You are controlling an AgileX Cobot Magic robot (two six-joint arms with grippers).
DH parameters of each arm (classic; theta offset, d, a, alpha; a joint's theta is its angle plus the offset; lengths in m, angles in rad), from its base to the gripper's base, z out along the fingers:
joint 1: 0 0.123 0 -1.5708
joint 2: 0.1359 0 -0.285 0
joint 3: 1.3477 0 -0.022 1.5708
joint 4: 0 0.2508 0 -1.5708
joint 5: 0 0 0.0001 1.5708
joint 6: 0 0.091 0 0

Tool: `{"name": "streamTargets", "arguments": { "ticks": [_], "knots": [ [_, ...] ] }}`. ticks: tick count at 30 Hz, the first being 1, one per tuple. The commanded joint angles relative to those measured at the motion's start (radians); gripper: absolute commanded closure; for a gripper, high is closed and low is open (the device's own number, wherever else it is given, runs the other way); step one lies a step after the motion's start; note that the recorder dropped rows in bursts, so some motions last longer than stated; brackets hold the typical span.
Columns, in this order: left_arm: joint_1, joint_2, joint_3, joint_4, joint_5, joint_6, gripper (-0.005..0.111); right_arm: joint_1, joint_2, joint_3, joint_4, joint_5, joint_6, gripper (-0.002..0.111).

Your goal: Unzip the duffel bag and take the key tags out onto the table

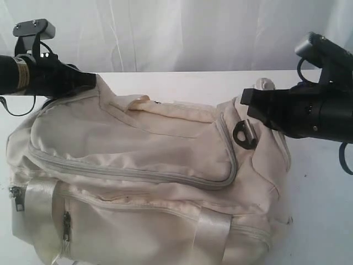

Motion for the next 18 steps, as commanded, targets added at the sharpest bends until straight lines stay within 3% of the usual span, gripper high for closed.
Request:
{"name": "streamTargets", "arguments": {
  "ticks": [1, 10, 18],
  "knots": [
    [0.029, -0.06, -0.003, 0.012, -0.025, -0.034, 0.107, -0.004, -0.047, -0.002, -0.003, -0.021, -0.002, 0.108],
    [0.117, -0.232, -0.001, 0.052, -0.125, -0.1, 0.107, -0.014, -0.176, -0.002, -0.091, -0.11, -0.003, 0.108],
    [0.202, -0.345, 0.024, 0.08, -0.184, -0.179, 0.107, -0.14, -0.239, 0.064, -0.101, -0.101, 0.0, 0.108]
  ]
}}
